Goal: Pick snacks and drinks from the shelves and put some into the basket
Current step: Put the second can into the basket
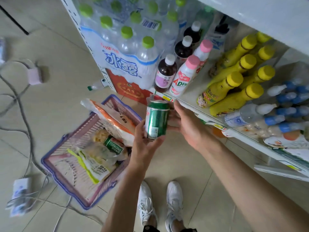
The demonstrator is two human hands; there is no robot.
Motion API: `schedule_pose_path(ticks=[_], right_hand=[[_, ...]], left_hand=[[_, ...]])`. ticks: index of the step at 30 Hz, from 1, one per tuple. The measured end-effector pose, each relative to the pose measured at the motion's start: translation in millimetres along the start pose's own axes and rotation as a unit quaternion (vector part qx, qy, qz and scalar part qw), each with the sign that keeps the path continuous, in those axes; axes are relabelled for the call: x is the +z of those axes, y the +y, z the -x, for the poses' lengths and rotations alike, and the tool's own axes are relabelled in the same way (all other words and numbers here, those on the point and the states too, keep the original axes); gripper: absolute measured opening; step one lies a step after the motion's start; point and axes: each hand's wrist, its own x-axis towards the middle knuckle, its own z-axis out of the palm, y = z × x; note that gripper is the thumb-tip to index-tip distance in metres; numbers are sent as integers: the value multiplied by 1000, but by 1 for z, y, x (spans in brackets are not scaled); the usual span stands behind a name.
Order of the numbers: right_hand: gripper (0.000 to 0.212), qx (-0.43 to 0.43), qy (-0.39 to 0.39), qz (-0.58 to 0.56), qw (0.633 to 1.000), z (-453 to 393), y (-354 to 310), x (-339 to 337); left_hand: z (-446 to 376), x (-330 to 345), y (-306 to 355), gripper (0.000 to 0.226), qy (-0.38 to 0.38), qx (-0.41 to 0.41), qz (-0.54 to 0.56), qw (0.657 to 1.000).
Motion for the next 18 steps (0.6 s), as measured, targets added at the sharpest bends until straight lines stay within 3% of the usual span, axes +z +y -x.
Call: schedule_pose_path(ticks=[4,9,14,18], right_hand=[[32,-32,-42,28,998,10,13,30],[33,-19,-123,124,984,-2,41,74],[16,-44,-69,270,959,-36,68,96],[31,-39,-51,338,939,-70,94,95]], left_hand=[[15,-26,-13,63,42,-23,17,999],[41,-68,-32,42,114,-78,84,987],[42,-115,-65,41,219,-164,100,957],[17,-162,-102,31,302,-264,59,914]])
